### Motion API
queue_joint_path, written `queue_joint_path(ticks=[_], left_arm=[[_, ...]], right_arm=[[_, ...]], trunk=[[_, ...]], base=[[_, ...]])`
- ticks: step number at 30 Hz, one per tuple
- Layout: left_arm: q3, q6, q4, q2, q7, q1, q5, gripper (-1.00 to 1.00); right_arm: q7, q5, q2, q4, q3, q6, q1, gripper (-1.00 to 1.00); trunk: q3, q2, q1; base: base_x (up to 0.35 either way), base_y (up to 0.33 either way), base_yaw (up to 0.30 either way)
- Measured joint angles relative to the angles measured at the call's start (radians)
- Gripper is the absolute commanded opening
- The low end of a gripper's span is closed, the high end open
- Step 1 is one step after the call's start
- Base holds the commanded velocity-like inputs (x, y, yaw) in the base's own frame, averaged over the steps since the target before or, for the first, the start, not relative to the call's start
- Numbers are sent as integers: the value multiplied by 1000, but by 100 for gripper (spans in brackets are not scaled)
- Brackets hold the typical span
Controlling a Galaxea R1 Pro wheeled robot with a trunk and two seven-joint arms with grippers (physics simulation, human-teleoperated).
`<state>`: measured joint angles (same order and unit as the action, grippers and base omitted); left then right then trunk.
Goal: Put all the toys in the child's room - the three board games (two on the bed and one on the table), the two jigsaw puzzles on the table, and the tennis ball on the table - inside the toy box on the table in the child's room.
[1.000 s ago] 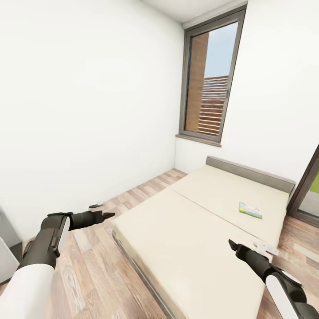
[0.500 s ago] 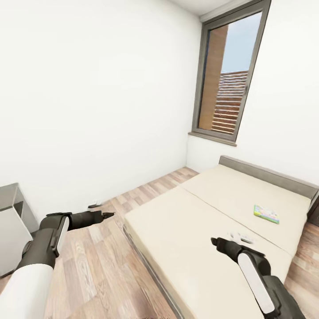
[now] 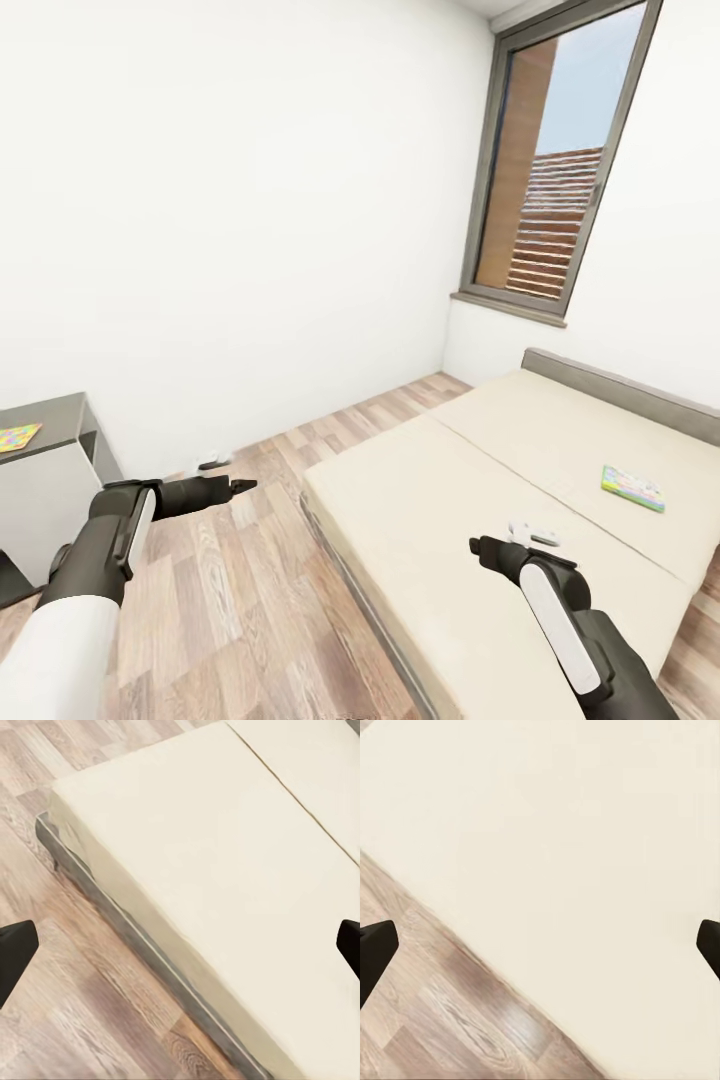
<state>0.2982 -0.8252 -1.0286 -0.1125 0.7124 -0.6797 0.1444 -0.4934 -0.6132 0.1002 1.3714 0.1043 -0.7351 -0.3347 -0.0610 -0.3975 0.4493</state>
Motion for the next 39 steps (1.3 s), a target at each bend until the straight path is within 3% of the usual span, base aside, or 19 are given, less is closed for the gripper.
queue_joint_path(ticks=[15,39], left_arm=[[0,0,0,1,-1,0,0,100],[0,-1,0,1,1,0,0,100]], right_arm=[[2,5,-3,4,5,9,0,100],[-2,8,-3,5,8,14,1,100]], trunk=[[-11,0,0],[-11,0,0]], base=[[-35,-87,32],[-49,-109,233]])
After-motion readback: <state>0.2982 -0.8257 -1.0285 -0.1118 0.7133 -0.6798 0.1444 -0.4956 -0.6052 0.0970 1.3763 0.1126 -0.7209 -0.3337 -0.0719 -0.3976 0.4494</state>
